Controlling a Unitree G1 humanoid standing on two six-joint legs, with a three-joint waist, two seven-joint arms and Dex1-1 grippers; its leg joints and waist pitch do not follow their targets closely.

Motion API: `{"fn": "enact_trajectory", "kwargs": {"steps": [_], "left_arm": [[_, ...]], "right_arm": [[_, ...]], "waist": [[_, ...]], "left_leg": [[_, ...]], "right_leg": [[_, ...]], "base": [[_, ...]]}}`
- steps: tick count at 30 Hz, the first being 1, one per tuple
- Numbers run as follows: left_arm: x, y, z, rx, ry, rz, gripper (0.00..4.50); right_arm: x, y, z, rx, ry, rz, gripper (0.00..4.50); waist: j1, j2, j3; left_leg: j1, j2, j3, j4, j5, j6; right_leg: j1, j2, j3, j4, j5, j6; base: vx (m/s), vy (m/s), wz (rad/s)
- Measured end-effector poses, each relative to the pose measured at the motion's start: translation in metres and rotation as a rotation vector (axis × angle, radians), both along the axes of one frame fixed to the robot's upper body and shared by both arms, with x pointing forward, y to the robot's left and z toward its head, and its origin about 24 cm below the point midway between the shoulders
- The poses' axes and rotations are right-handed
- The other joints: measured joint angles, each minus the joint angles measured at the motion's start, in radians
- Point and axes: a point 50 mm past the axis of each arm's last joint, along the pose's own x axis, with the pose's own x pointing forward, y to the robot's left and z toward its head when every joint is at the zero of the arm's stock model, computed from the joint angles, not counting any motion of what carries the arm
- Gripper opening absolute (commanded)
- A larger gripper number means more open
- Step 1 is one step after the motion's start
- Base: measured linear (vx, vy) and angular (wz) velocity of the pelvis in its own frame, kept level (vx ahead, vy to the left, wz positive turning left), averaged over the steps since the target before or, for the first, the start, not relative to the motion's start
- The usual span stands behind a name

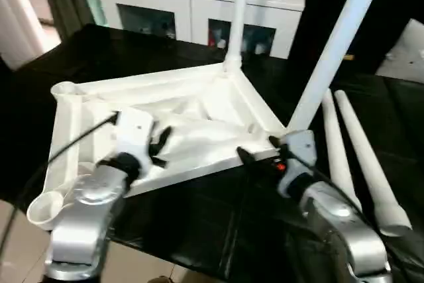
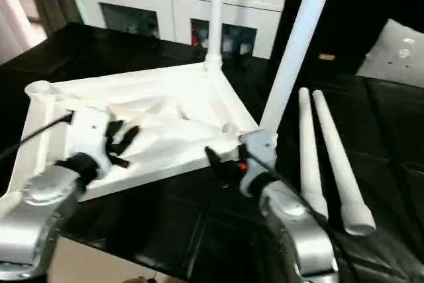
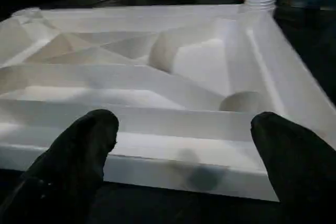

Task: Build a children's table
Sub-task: Rotate leg to tighten, then rotate table base

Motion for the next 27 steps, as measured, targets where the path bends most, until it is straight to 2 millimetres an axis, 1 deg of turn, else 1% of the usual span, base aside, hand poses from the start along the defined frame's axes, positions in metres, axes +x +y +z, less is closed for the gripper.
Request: {"fn": "enact_trajectory", "kwargs": {"steps": [2,4,5,6,8,10,12,14,16,18,19,22,24,27], "left_arm": [[0.003,0.013,0.004,0.016,0.002,0.035,2.09],[0.006,0.021,0.004,0.075,0.019,0.034,2.18],[0.009,0.029,0.004,0.117,0.034,0.040,2.37],[0.011,0.035,0.003,0.154,0.049,0.048,2.45],[0.015,0.047,-0.002,0.240,0.092,0.055,2.45],[0.019,0.053,-0.005,0.283,0.117,0.053,2.45],[0.030,0.056,-0.008,0.348,0.129,0.024,2.45],[0.042,0.063,-0.007,0.395,0.124,0.023,2.45],[0.051,0.066,-0.005,0.414,0.114,0.025,2.45],[0.056,0.070,-0.008,0.458,0.120,0.025,2.45],[0.060,0.071,-0.011,0.488,0.133,0.019,2.45],[0.068,0.078,-0.016,0.541,0.152,0.011,2.45],[0.074,0.080,-0.022,0.588,0.192,-0.035,2.45],[0.075,0.081,-0.033,0.619,0.249,-0.096,2.45]], "right_arm": [[-0.002,0.003,-0.001,-0.015,0.012,0.034,4.50],[-0.004,0.005,-0.004,-0.040,0.040,0.072,4.50],[-0.006,0.005,-0.007,-0.069,0.069,0.093,4.50],[-0.007,0.004,-0.009,-0.095,0.087,0.100,4.50],[-0.007,-0.001,-0.013,-0.142,0.115,0.095,4.50],[-0.008,-0.005,-0.015,-0.165,0.134,0.088,4.50],[-0.009,-0.006,-0.016,-0.184,0.157,0.083,4.50],[-0.011,-0.008,-0.013,-0.206,0.168,0.087,4.50],[-0.011,-0.009,-0.011,-0.215,0.178,0.077,4.50],[-0.011,-0.010,-0.011,-0.221,0.185,0.059,4.50],[-0.010,-0.011,-0.011,-0.228,0.193,0.042,4.50],[-0.008,-0.015,-0.012,-0.245,0.204,0.000,4.50],[-0.007,-0.018,-0.016,-0.260,0.228,-0.017,4.50],[-0.007,-0.019,-0.024,-0.268,0.265,-0.028,4.50]], "waist": [[0.013,-0.001,0.000],[0.021,-0.001,-0.001],[0.024,-0.002,-0.001],[0.026,-0.002,-0.001],[0.026,-0.005,-0.002],[0.026,-0.007,-0.003],[0.027,-0.008,-0.003],[0.026,-0.008,-0.003],[0.026,-0.009,-0.004],[0.023,-0.009,-0.004],[0.023,-0.009,-0.004],[0.023,-0.009,-0.004],[0.024,-0.009,-0.004],[0.024,-0.008,-0.003]], "left_leg": [[0.001,0.010,0.008,0.002,0.004,-0.008],[0.002,0.010,0.011,0.002,0.003,-0.006],[0.001,0.009,0.013,0.002,0.003,-0.006],[0.002,0.009,0.015,0.003,0.002,-0.004],[0.002,0.008,0.021,0.003,0.002,-0.003],[0.002,0.008,0.024,0.003,0.001,-0.002],[0.002,0.008,0.025,0.003,0.001,-0.002],[0.003,0.008,0.027,0.003,0.001,-0.002],[0.006,0.008,0.031,0.003,0.001,-0.002],[0.012,0.008,0.039,0.001,0.001,-0.002],[0.013,0.007,0.040,0.001,0.001,-0.002],[0.015,0.007,0.042,0.001,0.001,-0.002],[0.016,0.007,0.043,0.001,0.001,-0.002],[0.016,0.007,0.044,0.001,0.001,-0.002]], "right_leg": [[-0.001,0.004,0.001,-0.002,0.003,-0.006],[-0.001,0.002,0.004,-0.005,0.005,-0.006],[0.000,0.000,0.005,-0.007,0.006,-0.004],[0.001,-0.002,0.005,-0.008,0.007,-0.003],[0.001,-0.006,0.007,-0.010,0.010,-0.001],[0.001,-0.007,0.009,-0.013,0.013,0.001],[0.001,-0.007,0.009,-0.016,0.018,0.002],[0.001,-0.007,0.012,-0.016,0.021,0.002],[0.001,-0.007,0.016,-0.016,0.023,0.004],[0.001,-0.006,0.025,-0.016,0.023,0.007],[0.001,-0.006,0.027,-0.016,0.022,0.009],[0.000,-0.006,0.030,-0.016,0.024,0.010],[0.000,-0.006,0.031,-0.016,0.025,0.010],[0.000,-0.006,0.033,-0.016,0.027,0.007]], "base": [[0.000,0.000,0.00],[0.000,0.000,0.00],[0.000,0.000,0.00],[0.004,0.051,0.00],[0.000,0.000,0.00],[0.000,0.000,0.00],[0.000,0.000,0.00],[0.000,0.000,0.00],[0.000,0.000,0.00],[0.000,0.000,0.00],[0.000,0.000,0.00],[0.000,0.000,0.00],[0.000,0.000,0.00],[0.000,0.000,0.00]]}}
